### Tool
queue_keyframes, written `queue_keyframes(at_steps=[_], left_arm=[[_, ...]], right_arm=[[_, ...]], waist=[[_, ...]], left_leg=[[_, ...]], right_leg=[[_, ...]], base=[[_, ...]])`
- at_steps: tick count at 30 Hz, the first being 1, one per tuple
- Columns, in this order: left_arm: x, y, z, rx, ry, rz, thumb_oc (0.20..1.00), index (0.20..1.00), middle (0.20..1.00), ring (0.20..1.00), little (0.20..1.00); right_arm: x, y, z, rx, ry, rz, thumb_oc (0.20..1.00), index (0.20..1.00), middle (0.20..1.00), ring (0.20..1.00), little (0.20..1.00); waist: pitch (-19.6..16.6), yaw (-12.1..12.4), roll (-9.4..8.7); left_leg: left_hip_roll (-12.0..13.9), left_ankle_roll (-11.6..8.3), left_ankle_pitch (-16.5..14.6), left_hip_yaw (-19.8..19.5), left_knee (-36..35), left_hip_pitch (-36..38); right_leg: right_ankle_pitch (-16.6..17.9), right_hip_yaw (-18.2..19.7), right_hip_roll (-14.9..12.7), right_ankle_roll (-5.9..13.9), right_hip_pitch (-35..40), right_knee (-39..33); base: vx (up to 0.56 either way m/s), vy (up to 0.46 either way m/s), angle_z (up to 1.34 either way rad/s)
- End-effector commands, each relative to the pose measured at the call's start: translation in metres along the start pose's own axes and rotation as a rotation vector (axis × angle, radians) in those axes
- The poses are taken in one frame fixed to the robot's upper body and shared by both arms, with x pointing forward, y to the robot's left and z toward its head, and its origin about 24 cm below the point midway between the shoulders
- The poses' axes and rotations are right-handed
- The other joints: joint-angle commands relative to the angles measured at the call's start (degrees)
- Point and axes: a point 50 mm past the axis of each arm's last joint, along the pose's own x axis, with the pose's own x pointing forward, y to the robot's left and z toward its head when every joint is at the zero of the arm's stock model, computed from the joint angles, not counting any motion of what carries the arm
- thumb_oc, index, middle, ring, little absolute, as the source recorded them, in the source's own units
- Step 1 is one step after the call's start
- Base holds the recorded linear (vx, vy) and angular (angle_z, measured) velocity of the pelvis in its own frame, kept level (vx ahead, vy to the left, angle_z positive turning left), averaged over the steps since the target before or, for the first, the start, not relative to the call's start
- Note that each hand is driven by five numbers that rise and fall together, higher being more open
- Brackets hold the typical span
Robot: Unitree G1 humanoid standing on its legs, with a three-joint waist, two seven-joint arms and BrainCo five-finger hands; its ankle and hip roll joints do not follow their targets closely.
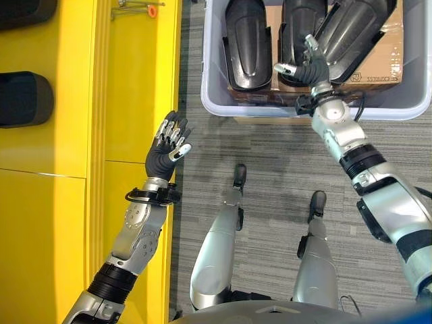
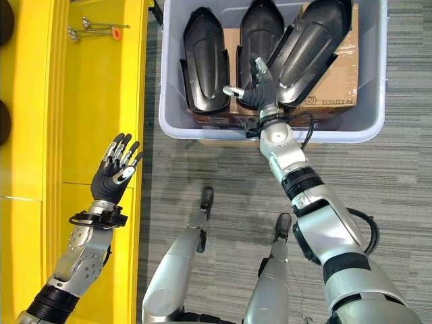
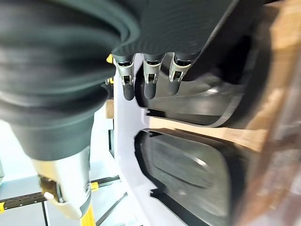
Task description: Move parts from the plastic box to the shelf.
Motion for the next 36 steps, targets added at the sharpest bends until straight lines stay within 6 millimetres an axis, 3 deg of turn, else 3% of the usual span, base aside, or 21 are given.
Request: queue_keyframes(at_steps=[1,5,11,21,27,36], left_arm=[[-0.002,-0.008,0.018,-0.008,-0.092,-0.024,1.0,1.0,1.0,1.0,1.0],[-0.004,-0.005,0.02,-0.002,-0.103,0.001,1.0,1.0,1.0,1.0,1.0],[-0.009,-0.002,0.019,0.007,-0.104,0.044,1.0,1.0,1.0,1.0,1.0],[-0.015,-0.003,0.022,0.031,-0.136,0.077,1.0,1.0,1.0,1.0,1.0],[-0.015,-0.004,0.023,0.03,-0.145,0.069,1.0,1.0,1.0,1.0,1.0],[-0.015,-0.005,0.022,0.023,-0.142,0.065,1.0,1.0,1.0,1.0,1.0]], right_arm=[[-0.001,-0.013,0.037,0.035,-0.201,-0.048,1.0,1.0,1.0,1.0,1.0],[-0.019,-0.014,0.049,-0.013,-0.312,-0.046,1.0,1.0,1.0,1.0,1.0],[-0.049,-0.02,0.063,-0.022,-0.466,-0.181,1.0,1.0,1.0,1.0,1.0],[-0.072,-0.031,0.087,-0.214,-0.658,-0.475,1.0,1.0,1.0,1.0,1.0],[-0.064,-0.042,0.078,-0.26,-0.599,-0.582,1.0,1.0,1.0,1.0,1.0],[-0.044,-0.082,0.071,-0.311,-0.485,-0.804,1.0,1.0,1.0,1.0,1.0]], waist=[[-0.3,-0.1,-0.06],[-0.4,-1.2,-0.26],[-0.3,-2.3,-0.34],[-0.6,-3.2,0.33],[-0.9,-3.0,0.45],[-0.8,-2.6,0.94]], left_leg=[[1.3,-0.97,0.1,-1.4,-0.3,-1.6],[1.5,-0.98,0.2,-1.2,-0.3,-1.7],[1.4,-0.88,-0.2,-1.1,-0.2,-1.8],[1.3,-0.79,-0.3,-1.0,-0.3,-2.2],[1.4,-0.73,-0.5,-0.9,-0.1,-2.5],[0.9,-0.23,-1.1,-1.2,0.4,-3.1]], right_leg=[[-6.5,3.5,-2.3,-1.38,-2.2,10.2],[-6.3,3.4,-2.3,-1.34,-2.3,10.0],[-6.2,3.7,-2.4,-1.19,-2.3,9.6],[-6.5,4.1,-2.2,-1.08,-2.9,9.6],[-6.5,4.3,-2.2,-1.03,-3.0,9.6],[-6.4,4.6,-2.2,-0.95,-3.5,9.8]], base=[[0.0,0.0,0.0],[0.0,0.0,0.0],[0.0,-0.003,-0.03],[0.0,-0.001,-0.02],[0.0,0.0,0.0],[0.0,0.0,0.0]])
